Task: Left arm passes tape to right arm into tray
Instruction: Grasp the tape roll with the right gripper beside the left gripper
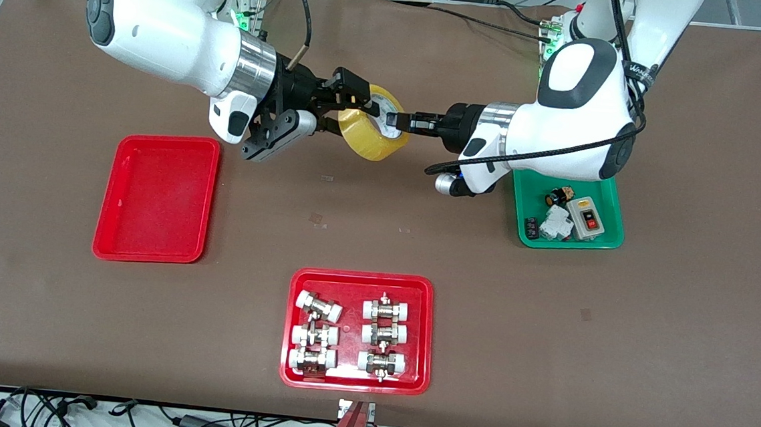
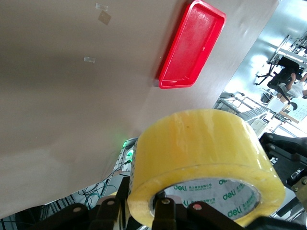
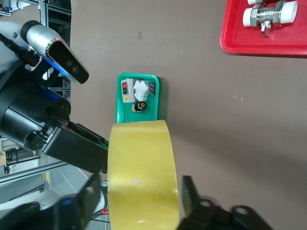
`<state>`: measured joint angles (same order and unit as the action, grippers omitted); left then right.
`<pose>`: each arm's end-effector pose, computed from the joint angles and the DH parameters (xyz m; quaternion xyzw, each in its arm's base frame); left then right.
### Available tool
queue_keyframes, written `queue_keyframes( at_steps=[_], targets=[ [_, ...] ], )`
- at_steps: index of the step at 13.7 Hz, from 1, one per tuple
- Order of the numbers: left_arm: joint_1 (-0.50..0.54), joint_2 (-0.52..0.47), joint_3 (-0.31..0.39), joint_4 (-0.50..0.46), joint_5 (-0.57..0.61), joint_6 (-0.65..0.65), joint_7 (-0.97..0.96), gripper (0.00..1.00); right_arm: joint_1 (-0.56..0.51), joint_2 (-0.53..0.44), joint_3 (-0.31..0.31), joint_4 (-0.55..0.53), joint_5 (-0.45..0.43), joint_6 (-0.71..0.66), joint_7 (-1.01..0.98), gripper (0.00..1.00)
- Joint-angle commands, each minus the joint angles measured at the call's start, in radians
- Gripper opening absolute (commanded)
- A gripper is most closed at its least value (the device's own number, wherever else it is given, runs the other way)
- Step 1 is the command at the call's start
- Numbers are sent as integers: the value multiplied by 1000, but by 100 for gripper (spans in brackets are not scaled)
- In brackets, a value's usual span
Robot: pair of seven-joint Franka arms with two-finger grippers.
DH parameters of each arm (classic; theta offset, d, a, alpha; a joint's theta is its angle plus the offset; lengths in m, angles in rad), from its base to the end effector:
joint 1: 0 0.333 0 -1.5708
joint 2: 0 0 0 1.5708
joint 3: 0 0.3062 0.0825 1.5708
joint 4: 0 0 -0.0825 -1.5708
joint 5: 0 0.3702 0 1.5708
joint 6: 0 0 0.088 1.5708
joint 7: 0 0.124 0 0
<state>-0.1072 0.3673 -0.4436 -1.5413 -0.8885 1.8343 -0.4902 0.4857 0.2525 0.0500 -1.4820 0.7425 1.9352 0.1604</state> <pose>0.5358 -0.3716 0.4792 0.8701 0.1038 -0.2582 0.4069 0.5314 0.3776 0.5488 -0.9266 -0.0783 0.0338 0.3664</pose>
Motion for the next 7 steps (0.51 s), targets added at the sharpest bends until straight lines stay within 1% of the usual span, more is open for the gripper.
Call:
queue_keyframes(
  at_steps=[1, 3, 7],
  targets=[
    [4, -4, -1, 18, -21, -14, -8, 0, 11, 14, -10, 26, 9, 2, -1, 51],
    [4, -4, -1, 18, -21, -14, -8, 0, 11, 14, -10, 26, 9, 2, -1, 48],
    [4, -4, -1, 18, -21, -14, -8, 0, 13, 14, -10, 26, 8, 2, -2, 45]
  ],
)
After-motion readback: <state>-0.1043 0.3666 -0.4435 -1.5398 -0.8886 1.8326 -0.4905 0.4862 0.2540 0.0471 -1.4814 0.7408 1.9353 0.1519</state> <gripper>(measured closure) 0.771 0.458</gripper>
